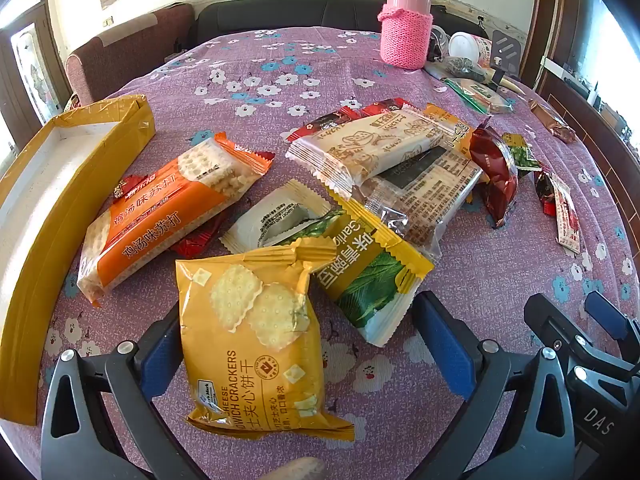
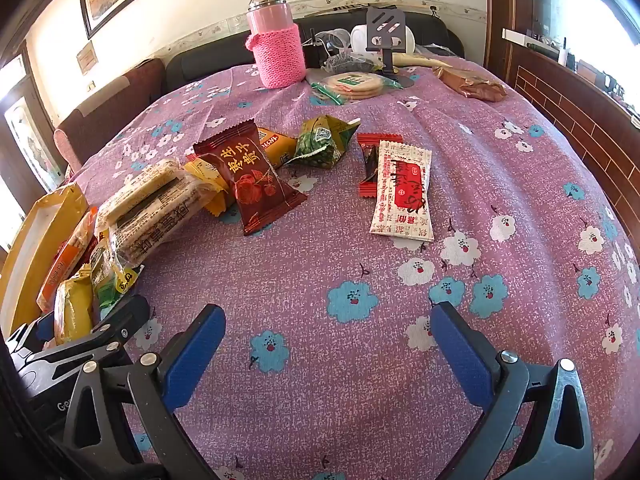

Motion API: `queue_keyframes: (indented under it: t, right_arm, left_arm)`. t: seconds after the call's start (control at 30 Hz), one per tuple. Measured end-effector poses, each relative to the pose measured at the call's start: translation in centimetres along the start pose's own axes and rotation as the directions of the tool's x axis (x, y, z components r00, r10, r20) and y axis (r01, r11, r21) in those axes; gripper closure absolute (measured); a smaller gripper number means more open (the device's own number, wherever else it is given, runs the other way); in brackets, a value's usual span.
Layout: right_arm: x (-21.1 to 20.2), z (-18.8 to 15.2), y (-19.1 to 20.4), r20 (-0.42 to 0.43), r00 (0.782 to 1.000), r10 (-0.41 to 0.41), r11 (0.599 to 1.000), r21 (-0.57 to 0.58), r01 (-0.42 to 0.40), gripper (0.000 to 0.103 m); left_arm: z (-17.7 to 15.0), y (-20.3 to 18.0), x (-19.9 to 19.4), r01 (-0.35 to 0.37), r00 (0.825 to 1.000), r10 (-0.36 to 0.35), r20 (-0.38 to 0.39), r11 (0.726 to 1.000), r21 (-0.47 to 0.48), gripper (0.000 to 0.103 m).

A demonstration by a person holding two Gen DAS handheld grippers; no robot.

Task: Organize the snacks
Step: 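Move both tools toward the snack packs on the table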

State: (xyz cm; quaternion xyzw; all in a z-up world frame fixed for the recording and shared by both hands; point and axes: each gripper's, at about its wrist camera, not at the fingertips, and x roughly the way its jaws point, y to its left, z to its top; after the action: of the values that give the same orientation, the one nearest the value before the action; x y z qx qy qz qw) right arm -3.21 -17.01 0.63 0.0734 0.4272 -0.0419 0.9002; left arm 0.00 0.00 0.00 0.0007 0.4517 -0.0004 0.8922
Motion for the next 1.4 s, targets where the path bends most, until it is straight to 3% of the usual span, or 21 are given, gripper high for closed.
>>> queue_keyframes:
  t: [0.83,1.13,1.3,1.4]
  right_arm:
    - [0.0,-0.1,-0.1,0.002,1.000,0.003,1.000,0.001,-0.003,0.000]
    - [0.0,-0.1,-0.4,0.000,1.000,-0.003,1.000,-0.005,0.003,0.000]
    - [0.0,0.0,0.1,-0.003,1.000,-0.004,1.000,-0.012,0.004,0.000]
    - [0.2,-0.1,0.5,-0.012,0.999,-0.030,0.999,-0.034,0.030,0.000]
  left_arm:
    - [-0.4,0.1,-0.2,-0.028,1.000,0.027,-0.012,0.999,-0.036,0.000]
    - [-0.5,0.5,-0.4,-0.010,0.999,0.010,-0.043,1.000,-0.006,0.000]
    - [-0.6,1.1,-0.7,0.025,0.998,-0.023,-0.066,0.999,0.025,0.000]
    - [-1.2,2.0,-2.2,0.085,0.995,-0.085,-0.058,0.996,-0.001,0.000]
